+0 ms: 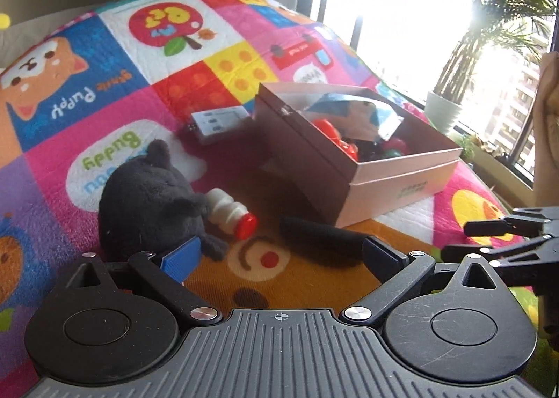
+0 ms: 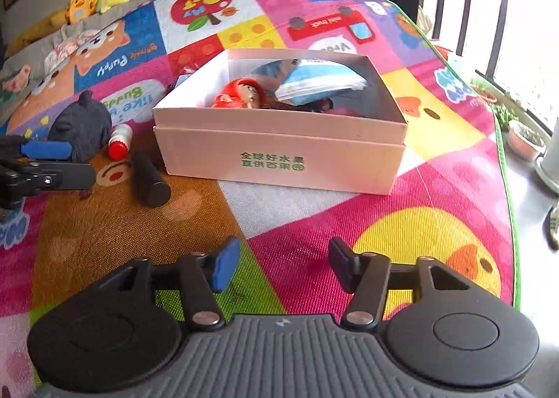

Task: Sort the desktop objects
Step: 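Reach both open tools toward the yogurt bottle and black foam tube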

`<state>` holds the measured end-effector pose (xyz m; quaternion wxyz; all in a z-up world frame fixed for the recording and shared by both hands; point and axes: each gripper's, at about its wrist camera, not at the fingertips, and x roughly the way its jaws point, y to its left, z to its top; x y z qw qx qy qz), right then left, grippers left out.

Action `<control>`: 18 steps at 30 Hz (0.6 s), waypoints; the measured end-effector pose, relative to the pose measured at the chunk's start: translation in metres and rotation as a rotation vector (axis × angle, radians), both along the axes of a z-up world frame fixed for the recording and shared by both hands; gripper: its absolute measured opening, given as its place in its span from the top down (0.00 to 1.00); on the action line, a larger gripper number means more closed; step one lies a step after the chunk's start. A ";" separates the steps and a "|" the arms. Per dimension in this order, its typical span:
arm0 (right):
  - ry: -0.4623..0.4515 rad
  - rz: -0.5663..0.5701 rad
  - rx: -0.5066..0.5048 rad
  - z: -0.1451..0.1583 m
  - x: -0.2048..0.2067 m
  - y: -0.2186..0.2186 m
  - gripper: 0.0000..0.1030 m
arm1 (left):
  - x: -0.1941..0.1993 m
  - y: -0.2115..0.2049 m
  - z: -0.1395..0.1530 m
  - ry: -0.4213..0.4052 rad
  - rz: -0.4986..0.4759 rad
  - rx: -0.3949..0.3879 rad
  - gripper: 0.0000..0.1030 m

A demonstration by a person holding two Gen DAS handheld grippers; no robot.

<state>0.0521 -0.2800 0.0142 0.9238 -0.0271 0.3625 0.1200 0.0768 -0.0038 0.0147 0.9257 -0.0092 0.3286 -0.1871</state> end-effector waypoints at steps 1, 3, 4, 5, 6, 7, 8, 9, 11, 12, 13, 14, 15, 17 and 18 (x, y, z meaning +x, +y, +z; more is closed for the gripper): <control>-0.008 -0.001 0.004 -0.002 -0.003 -0.002 0.37 | 0.007 0.001 -0.001 0.000 0.019 0.015 0.02; -0.022 0.000 0.012 -0.005 -0.006 -0.002 0.28 | 0.024 0.005 -0.004 -0.005 0.080 0.076 0.02; -0.027 0.002 0.015 -0.006 -0.007 -0.001 0.23 | 0.032 0.007 -0.005 0.002 0.105 0.090 0.02; -0.030 0.006 0.012 -0.006 -0.007 0.000 0.21 | 0.039 0.008 -0.006 0.020 0.111 0.082 0.02; -0.033 0.008 0.014 -0.006 -0.007 0.001 0.20 | 0.045 0.010 -0.006 0.044 0.095 0.056 0.02; -0.035 0.011 0.021 -0.005 -0.006 0.000 0.19 | 0.048 0.009 -0.007 0.060 0.073 0.031 0.02; -0.033 0.011 0.027 -0.006 -0.006 -0.001 0.19 | 0.051 0.007 -0.008 0.068 0.054 0.015 0.02; -0.031 0.006 0.037 -0.006 -0.006 -0.001 0.19 | 0.052 0.003 -0.010 0.064 0.046 0.020 0.03; -0.030 -0.003 0.053 -0.006 -0.006 -0.004 0.18 | 0.054 -0.004 -0.012 0.056 0.046 0.047 0.09; -0.030 -0.008 0.059 -0.006 -0.006 -0.005 0.18 | 0.055 -0.006 -0.013 0.057 0.047 0.039 0.11; -0.031 -0.010 0.063 -0.006 -0.007 -0.005 0.18 | 0.056 -0.008 -0.013 0.063 0.050 0.034 0.14; -0.032 -0.010 0.064 -0.006 -0.007 -0.005 0.17 | 0.056 -0.009 -0.012 0.065 0.053 0.035 0.18; -0.032 -0.009 0.063 -0.006 -0.007 -0.005 0.17 | 0.055 -0.011 -0.012 0.063 0.055 0.040 0.20; -0.032 -0.008 0.060 -0.006 -0.007 -0.004 0.16 | 0.053 -0.012 -0.010 0.058 0.051 0.046 0.27; -0.031 -0.007 0.060 -0.006 -0.006 -0.004 0.16 | 0.052 -0.011 -0.010 0.057 0.050 0.046 0.29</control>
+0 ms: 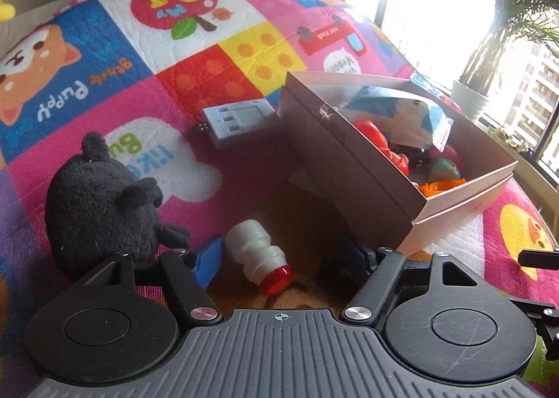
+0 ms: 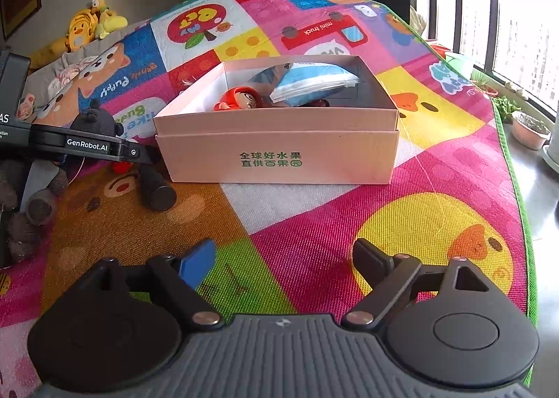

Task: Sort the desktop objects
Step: 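Reach both open tools toward the yogurt bottle and black foam tube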

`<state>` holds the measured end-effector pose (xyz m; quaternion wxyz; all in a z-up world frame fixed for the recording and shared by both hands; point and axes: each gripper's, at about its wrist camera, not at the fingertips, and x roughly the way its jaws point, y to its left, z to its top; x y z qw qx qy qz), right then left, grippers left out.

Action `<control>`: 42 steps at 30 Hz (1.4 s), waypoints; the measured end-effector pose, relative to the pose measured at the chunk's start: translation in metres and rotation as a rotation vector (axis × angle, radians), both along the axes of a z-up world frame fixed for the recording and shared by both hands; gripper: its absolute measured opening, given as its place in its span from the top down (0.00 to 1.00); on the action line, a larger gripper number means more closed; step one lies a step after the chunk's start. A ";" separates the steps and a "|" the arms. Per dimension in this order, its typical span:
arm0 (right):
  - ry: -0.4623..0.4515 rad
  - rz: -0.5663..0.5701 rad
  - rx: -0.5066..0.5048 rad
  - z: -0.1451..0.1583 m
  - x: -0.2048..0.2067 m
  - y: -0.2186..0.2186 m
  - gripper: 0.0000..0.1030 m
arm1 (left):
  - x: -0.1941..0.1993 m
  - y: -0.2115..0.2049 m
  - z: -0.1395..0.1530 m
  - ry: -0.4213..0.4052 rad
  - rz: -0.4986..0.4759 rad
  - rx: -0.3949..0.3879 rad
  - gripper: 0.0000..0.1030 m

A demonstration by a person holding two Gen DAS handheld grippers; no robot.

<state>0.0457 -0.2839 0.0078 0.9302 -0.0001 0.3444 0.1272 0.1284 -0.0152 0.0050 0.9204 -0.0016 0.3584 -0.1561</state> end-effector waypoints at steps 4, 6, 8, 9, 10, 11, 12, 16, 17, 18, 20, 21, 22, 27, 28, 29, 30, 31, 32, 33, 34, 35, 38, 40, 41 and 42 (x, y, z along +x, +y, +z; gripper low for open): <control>0.005 0.002 -0.003 0.000 0.001 0.001 0.13 | -0.013 0.005 0.004 -0.012 -0.017 -0.014 0.46; 0.006 0.004 -0.012 -0.001 0.001 0.002 0.12 | -0.025 0.009 0.007 -0.026 -0.025 -0.007 0.51; 0.006 0.007 -0.023 -0.001 0.001 0.004 0.11 | -0.036 0.015 0.007 -0.021 -0.021 -0.009 0.53; 0.006 0.009 -0.030 -0.001 0.001 0.005 0.11 | -0.042 0.019 0.006 -0.009 -0.026 -0.026 0.53; 0.007 0.011 -0.036 -0.001 0.001 0.007 0.10 | -0.047 0.023 0.006 0.013 -0.043 -0.053 0.52; 0.007 0.014 -0.045 -0.001 0.001 0.008 0.10 | -0.054 0.026 0.004 0.040 -0.070 -0.090 0.50; 0.006 0.017 -0.054 -0.001 0.001 0.010 0.10 | -0.061 0.027 0.003 0.053 -0.092 -0.115 0.50; -0.016 0.028 -0.086 0.000 -0.002 0.016 0.09 | -0.087 0.026 0.004 0.024 -0.133 -0.112 0.38; -0.022 0.041 -0.078 0.002 -0.004 0.019 0.09 | -0.090 0.027 0.006 0.013 -0.122 -0.108 0.31; -0.025 0.069 -0.066 0.003 -0.006 0.023 0.09 | -0.092 0.029 0.008 -0.001 -0.101 -0.098 0.28; -0.032 0.137 -0.060 0.005 -0.009 0.037 0.09 | -0.096 0.033 0.011 -0.038 -0.035 -0.046 0.16; -0.047 0.183 -0.069 0.007 -0.012 0.049 0.09 | -0.097 0.035 0.012 -0.053 0.001 -0.018 0.15; -0.067 0.217 -0.079 0.009 -0.014 0.060 0.09 | -0.098 0.038 0.012 -0.061 0.030 -0.004 0.13; -0.107 0.389 -0.078 0.014 -0.013 0.117 0.30 | -0.099 0.056 0.013 -0.059 0.146 -0.032 0.09; -0.099 0.419 -0.081 0.013 -0.012 0.126 0.39 | -0.099 0.060 0.013 -0.064 0.164 -0.035 0.08; -0.095 0.446 -0.100 0.010 -0.012 0.136 0.45 | -0.098 0.062 0.014 -0.066 0.176 -0.040 0.08; -0.097 0.457 -0.121 0.007 -0.011 0.143 0.49 | -0.098 0.065 0.014 -0.064 0.186 -0.046 0.08; -0.089 0.464 -0.139 0.005 -0.010 0.148 0.62 | -0.098 0.067 0.013 -0.060 0.191 -0.051 0.08; -0.078 0.478 -0.131 0.005 -0.010 0.148 0.74 | -0.098 0.069 0.013 -0.056 0.192 -0.054 0.08; -0.065 0.484 -0.126 0.007 -0.011 0.146 0.79 | -0.099 0.069 0.011 -0.053 0.188 -0.055 0.08; -0.058 0.490 -0.132 0.009 -0.012 0.142 0.79 | -0.100 0.068 0.010 -0.050 0.181 -0.055 0.08; -0.065 0.495 -0.147 0.011 -0.015 0.137 0.79 | -0.101 0.067 0.008 -0.045 0.171 -0.057 0.07; -0.114 0.475 -0.263 0.014 -0.019 0.119 0.79 | -0.101 0.061 0.001 -0.026 0.142 -0.065 0.07; -0.169 0.416 -0.373 0.012 -0.014 0.106 0.78 | -0.100 0.054 -0.003 -0.017 0.125 -0.066 0.06; -0.201 0.354 -0.425 0.011 -0.009 0.098 0.72 | -0.100 0.051 -0.003 -0.021 0.119 -0.057 0.06; -0.214 0.304 -0.444 0.012 -0.004 0.090 0.66 | -0.100 0.047 -0.003 -0.024 0.104 -0.050 0.06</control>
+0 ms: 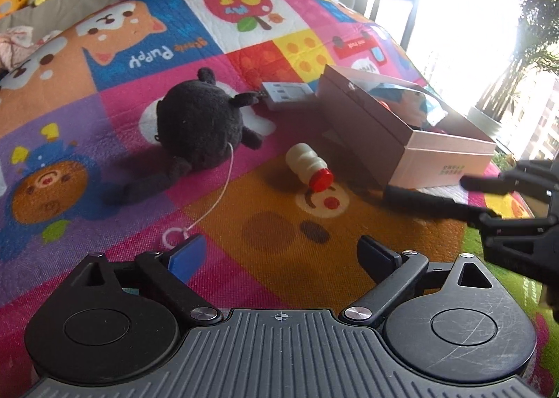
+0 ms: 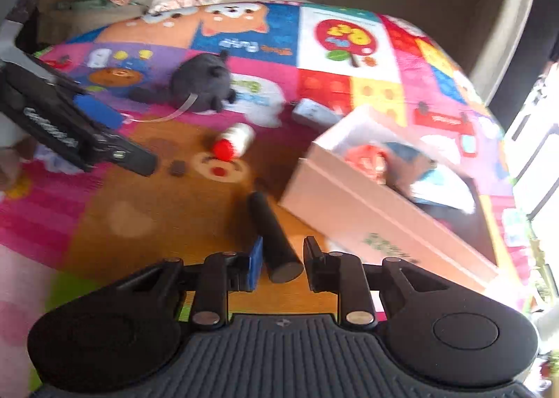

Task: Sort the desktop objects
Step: 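Reach both open tools toward the yogurt bottle and black foam tube, then close the left tool on the white yogurt bottle and lift it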

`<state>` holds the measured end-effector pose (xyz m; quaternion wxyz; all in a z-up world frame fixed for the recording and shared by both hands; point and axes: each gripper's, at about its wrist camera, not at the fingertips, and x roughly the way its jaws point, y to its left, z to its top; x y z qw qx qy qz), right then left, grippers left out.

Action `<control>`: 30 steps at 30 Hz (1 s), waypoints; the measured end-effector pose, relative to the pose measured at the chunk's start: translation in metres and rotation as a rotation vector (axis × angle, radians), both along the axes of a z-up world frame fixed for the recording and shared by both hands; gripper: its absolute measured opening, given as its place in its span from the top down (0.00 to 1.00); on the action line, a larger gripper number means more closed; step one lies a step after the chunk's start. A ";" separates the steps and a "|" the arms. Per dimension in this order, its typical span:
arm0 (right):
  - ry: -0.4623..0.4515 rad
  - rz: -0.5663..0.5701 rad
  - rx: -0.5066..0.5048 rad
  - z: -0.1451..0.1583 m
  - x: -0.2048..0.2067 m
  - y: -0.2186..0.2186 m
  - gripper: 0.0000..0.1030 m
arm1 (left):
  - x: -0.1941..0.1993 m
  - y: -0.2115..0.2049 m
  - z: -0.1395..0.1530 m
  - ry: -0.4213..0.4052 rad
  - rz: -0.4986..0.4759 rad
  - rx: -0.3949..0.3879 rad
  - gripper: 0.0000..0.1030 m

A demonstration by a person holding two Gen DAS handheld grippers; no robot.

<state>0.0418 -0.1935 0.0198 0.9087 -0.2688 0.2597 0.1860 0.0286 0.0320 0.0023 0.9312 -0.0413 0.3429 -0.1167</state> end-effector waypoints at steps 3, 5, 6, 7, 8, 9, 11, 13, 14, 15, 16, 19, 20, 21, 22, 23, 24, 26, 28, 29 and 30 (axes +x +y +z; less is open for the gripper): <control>-0.013 -0.110 0.077 0.007 0.012 -0.026 0.35 | 0.005 -0.012 0.005 -0.018 -0.043 0.017 0.06; 0.010 -0.163 0.149 0.009 0.016 -0.041 0.22 | 0.012 -0.022 0.009 -0.060 -0.074 0.055 0.06; 0.025 -0.182 0.182 0.009 0.017 -0.047 0.20 | 0.018 -0.027 0.011 -0.081 -0.090 0.077 0.06; 0.051 -0.200 0.218 0.007 0.018 -0.055 0.17 | 0.026 -0.032 0.012 -0.093 -0.109 0.097 0.06; 0.087 -0.214 0.256 0.005 0.018 -0.062 0.16 | 0.035 -0.036 0.013 -0.102 -0.130 0.111 0.06; 0.121 -0.226 0.289 0.003 0.019 -0.067 0.16 | 0.044 -0.040 0.013 -0.111 -0.148 0.123 0.06; 0.178 -0.253 0.347 -0.005 0.020 -0.077 0.12 | 0.060 -0.046 0.012 -0.125 -0.185 0.143 0.06; 0.212 -0.283 0.384 -0.012 0.021 -0.085 0.09 | 0.075 -0.051 0.009 -0.125 -0.222 0.151 0.06; 0.226 -0.298 0.408 -0.013 0.021 -0.088 0.09 | 0.081 -0.052 0.007 -0.113 -0.241 0.145 0.06; 0.224 -0.311 0.437 -0.012 0.021 -0.092 0.08 | 0.087 -0.051 0.004 -0.092 -0.259 0.132 0.06; 0.229 -0.319 0.456 -0.013 0.022 -0.095 0.04 | 0.092 -0.050 0.000 -0.074 -0.273 0.111 0.06; 0.249 -0.316 0.487 -0.014 0.024 -0.099 0.01 | 0.090 -0.045 -0.004 -0.053 -0.334 0.055 0.06; 0.252 -0.312 0.487 -0.014 0.024 -0.098 0.00 | 0.084 -0.043 -0.004 -0.046 -0.363 0.041 0.06; 0.252 -0.312 0.484 -0.014 0.025 -0.097 0.00 | 0.078 -0.043 -0.004 -0.032 -0.389 0.031 0.06; 0.252 -0.311 0.480 -0.014 0.025 -0.097 0.00 | 0.071 -0.045 -0.004 -0.015 -0.417 0.026 0.06; 0.252 -0.309 0.477 -0.014 0.025 -0.096 0.00 | 0.063 -0.045 -0.004 -0.005 -0.443 0.023 0.06; 0.253 -0.307 0.475 -0.014 0.025 -0.095 0.00 | 0.051 -0.047 -0.005 0.000 -0.473 0.024 0.06; 0.253 -0.307 0.475 -0.015 0.025 -0.095 0.00 | 0.036 -0.052 -0.006 -0.010 -0.489 0.049 0.06; 0.253 -0.308 0.474 -0.015 0.025 -0.095 0.00 | 0.030 -0.055 -0.005 -0.014 -0.432 0.077 0.06; 0.253 -0.308 0.471 -0.015 0.025 -0.094 0.00 | 0.032 -0.057 -0.005 -0.003 -0.391 0.078 0.06; 0.252 -0.308 0.467 -0.015 0.026 -0.094 0.00 | 0.036 -0.058 -0.005 0.020 -0.336 0.072 0.06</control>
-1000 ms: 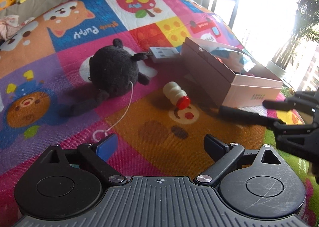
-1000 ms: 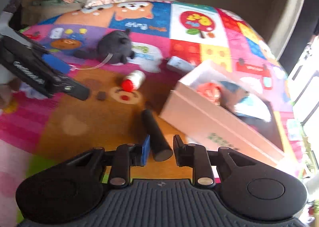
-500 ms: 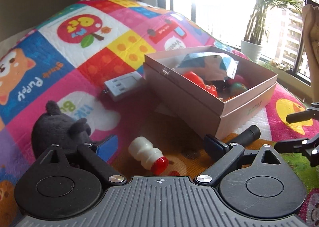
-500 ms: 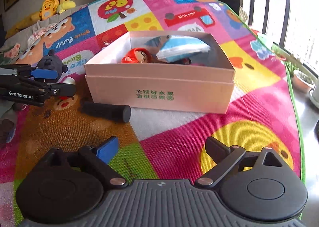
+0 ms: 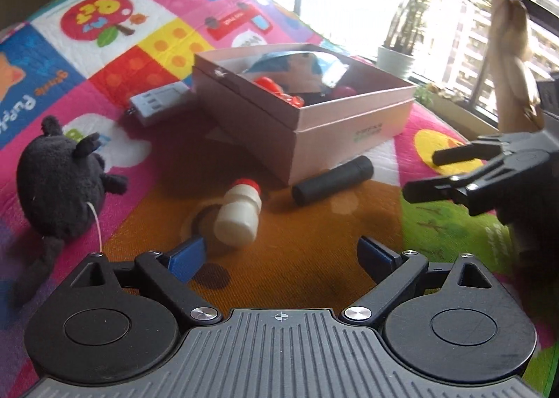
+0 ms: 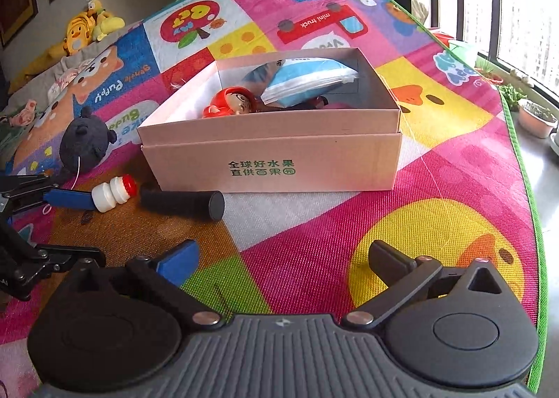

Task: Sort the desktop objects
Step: 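Close the left tool on the white yogurt bottle and lift it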

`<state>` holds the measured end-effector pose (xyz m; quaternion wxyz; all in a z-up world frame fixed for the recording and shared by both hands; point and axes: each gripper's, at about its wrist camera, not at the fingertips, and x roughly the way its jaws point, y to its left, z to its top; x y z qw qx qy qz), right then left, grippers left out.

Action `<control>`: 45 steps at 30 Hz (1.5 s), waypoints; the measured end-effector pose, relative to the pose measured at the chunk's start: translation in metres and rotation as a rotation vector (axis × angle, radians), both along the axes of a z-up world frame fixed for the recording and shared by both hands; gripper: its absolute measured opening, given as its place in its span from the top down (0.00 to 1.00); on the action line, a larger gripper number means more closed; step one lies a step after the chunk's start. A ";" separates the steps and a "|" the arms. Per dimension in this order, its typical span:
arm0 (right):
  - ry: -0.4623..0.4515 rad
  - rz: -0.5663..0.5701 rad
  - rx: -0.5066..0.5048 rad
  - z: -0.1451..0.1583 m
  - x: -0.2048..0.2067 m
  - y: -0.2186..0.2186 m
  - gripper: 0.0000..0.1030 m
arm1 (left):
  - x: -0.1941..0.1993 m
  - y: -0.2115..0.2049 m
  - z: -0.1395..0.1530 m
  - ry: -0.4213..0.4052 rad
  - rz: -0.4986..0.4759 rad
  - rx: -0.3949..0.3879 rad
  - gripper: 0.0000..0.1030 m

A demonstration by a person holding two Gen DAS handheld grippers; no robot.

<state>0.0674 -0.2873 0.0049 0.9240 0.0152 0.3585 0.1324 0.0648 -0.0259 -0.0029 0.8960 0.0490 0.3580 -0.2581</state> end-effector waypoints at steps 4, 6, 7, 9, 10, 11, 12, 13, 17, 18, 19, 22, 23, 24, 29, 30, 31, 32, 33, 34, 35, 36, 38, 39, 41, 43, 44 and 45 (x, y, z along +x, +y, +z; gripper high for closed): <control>-0.001 -0.002 -0.018 0.000 0.000 0.003 0.00 | 0.013 -0.007 0.005 0.017 0.117 -0.037 0.15; -0.001 -0.007 -0.029 -0.001 -0.001 0.004 0.00 | 0.015 -0.009 0.007 -0.005 0.140 -0.037 0.17; -0.001 -0.009 -0.035 -0.001 -0.001 0.005 0.00 | 0.016 -0.011 0.007 -0.021 0.143 -0.023 0.17; -0.001 -0.010 -0.040 -0.001 -0.001 0.005 0.00 | 0.016 -0.013 0.006 -0.042 0.133 -0.003 0.17; -0.001 -0.010 -0.040 -0.001 -0.001 0.005 0.00 | 0.017 -0.012 0.006 -0.042 0.124 -0.002 0.17; -0.001 -0.011 -0.038 -0.001 -0.001 0.005 0.00 | 0.017 -0.011 0.006 -0.042 0.114 -0.005 0.17; -0.001 -0.011 -0.037 -0.001 -0.001 0.005 0.00 | 0.017 -0.011 0.005 -0.045 0.099 -0.011 0.17; -0.002 -0.011 -0.036 -0.001 -0.001 0.005 0.00 | 0.017 -0.011 0.004 -0.048 0.086 -0.012 0.17; -0.002 -0.012 -0.034 -0.001 -0.001 0.005 0.00 | 0.016 -0.013 0.000 -0.047 0.061 0.004 0.17; -0.002 -0.012 -0.034 -0.001 -0.001 0.005 0.00 | 0.015 -0.014 0.000 -0.054 0.070 0.016 0.18; -0.002 -0.012 -0.036 -0.001 -0.001 0.005 0.00 | 0.015 -0.015 0.001 -0.061 0.079 0.029 0.20; -0.002 -0.015 -0.038 -0.001 -0.001 0.005 0.00 | 0.014 -0.015 0.000 -0.079 0.106 0.080 0.24; -0.002 -0.017 -0.037 -0.001 -0.001 0.004 0.00 | 0.013 -0.013 0.000 -0.086 0.113 0.099 0.24; -0.002 -0.019 -0.036 -0.001 -0.001 0.004 0.00 | 0.012 -0.012 0.000 -0.094 0.119 0.115 0.23; -0.001 -0.020 -0.039 -0.001 -0.001 0.004 0.00 | 0.006 -0.004 0.005 -0.160 0.202 0.232 0.18; -0.001 -0.020 -0.040 -0.001 -0.001 0.005 0.00 | 0.006 -0.001 0.005 -0.172 0.229 0.257 0.18; -0.001 -0.020 -0.040 -0.001 -0.001 0.005 0.00 | 0.006 0.001 0.006 -0.178 0.248 0.271 0.18; -0.001 -0.020 -0.039 -0.001 -0.001 0.004 0.00 | 0.006 0.004 0.007 -0.179 0.262 0.275 0.18; -0.001 -0.020 -0.039 -0.001 -0.001 0.005 0.00 | 0.006 0.007 0.008 -0.171 0.269 0.263 0.18; -0.002 -0.020 -0.039 -0.001 -0.001 0.005 0.00 | 0.006 0.010 0.009 -0.155 0.271 0.239 0.19; -0.002 -0.020 -0.040 -0.001 -0.001 0.005 0.00 | 0.005 0.012 0.011 -0.136 0.266 0.207 0.19; -0.001 -0.020 -0.041 -0.001 -0.001 0.005 0.00 | 0.004 0.013 0.012 -0.117 0.250 0.169 0.19; -0.001 -0.020 -0.043 -0.001 -0.001 0.005 0.00 | 0.002 0.010 0.013 -0.100 0.207 0.110 0.19; -0.001 -0.020 -0.043 -0.001 -0.001 0.005 0.00 | 0.003 0.006 0.012 -0.103 0.190 0.108 0.19; -0.002 -0.021 -0.043 -0.001 -0.001 0.005 0.00 | 0.006 -0.002 0.010 -0.123 0.177 0.128 0.22; -0.002 -0.027 -0.040 -0.001 -0.001 0.004 0.00 | 0.013 -0.006 0.006 -0.110 0.177 0.129 0.30; -0.002 -0.028 -0.038 -0.001 -0.001 0.004 0.00 | 0.016 -0.006 0.005 -0.097 0.178 0.123 0.39; -0.003 -0.030 -0.035 -0.001 -0.001 0.004 0.00 | 0.017 -0.006 0.003 -0.087 0.177 0.117 0.43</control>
